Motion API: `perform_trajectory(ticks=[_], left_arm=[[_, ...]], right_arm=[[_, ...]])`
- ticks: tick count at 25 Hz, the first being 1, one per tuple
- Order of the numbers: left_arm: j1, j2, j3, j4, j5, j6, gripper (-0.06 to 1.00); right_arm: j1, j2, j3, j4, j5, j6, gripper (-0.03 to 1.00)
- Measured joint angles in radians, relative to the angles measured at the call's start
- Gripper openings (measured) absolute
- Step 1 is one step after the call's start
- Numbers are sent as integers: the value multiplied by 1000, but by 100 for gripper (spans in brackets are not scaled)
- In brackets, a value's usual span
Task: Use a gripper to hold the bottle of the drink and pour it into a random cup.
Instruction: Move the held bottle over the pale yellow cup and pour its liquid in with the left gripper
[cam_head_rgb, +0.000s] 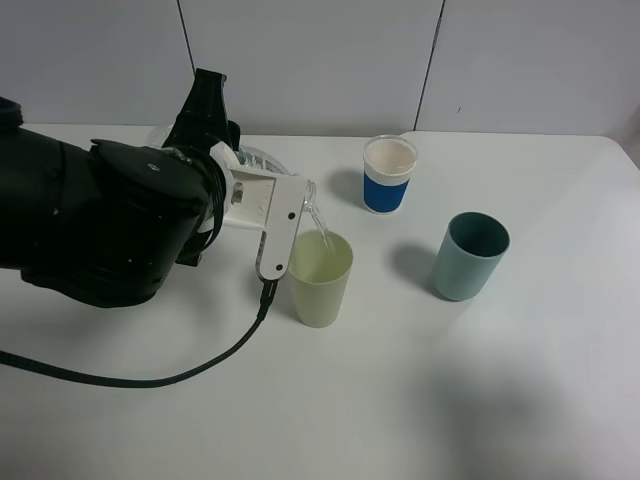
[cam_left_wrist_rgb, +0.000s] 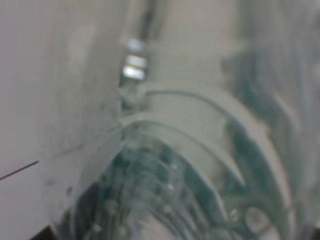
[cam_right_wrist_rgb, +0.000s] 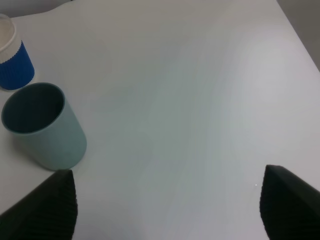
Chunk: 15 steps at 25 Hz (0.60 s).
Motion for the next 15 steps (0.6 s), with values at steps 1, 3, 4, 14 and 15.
perform_trajectory(ticks=[1,3,4,14,15], left_arm=[[0,0,0,0,0,0,47],[0,0,0,0,0,0,47],[0,0,0,0,-2,0,47],[0,0,0,1,-8,12,47],[0,0,0,1,-9,16,47]], right_arm=[[0,0,0,0,0,0,74],[0,0,0,0,0,0,74],[0,0,0,0,0,0,74],[0,0,0,0,0,0,74],[0,0,0,0,0,0,74]])
